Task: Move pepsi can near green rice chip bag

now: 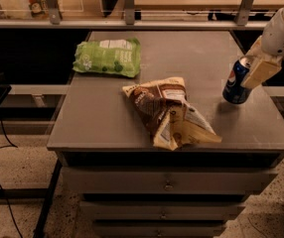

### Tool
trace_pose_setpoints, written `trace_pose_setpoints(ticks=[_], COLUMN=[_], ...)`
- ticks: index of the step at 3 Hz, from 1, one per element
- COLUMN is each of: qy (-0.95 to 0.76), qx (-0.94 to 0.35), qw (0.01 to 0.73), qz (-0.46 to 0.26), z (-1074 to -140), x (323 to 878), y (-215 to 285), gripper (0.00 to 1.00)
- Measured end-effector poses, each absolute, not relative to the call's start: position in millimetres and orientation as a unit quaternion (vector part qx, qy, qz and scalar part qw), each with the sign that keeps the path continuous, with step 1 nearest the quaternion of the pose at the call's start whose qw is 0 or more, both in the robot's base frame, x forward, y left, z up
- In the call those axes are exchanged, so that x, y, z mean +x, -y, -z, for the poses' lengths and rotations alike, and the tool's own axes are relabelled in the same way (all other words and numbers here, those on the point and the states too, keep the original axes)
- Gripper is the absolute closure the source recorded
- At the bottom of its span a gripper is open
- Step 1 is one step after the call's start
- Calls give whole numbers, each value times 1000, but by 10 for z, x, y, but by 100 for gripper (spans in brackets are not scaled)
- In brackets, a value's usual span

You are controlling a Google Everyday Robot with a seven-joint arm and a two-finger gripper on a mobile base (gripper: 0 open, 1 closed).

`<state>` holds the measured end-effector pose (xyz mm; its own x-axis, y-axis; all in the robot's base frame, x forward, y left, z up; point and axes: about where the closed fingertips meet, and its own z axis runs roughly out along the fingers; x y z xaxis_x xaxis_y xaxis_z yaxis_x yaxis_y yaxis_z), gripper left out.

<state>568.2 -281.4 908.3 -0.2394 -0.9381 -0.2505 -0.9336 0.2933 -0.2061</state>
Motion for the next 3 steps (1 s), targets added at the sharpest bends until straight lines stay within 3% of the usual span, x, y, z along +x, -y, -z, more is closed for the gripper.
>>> trace_pose_setpoints(ticks=[3], qy=[-716], qx=[-655], qw=[242], qz=[22], z=[-9759], x=[6643], y=[1949], gripper=[100])
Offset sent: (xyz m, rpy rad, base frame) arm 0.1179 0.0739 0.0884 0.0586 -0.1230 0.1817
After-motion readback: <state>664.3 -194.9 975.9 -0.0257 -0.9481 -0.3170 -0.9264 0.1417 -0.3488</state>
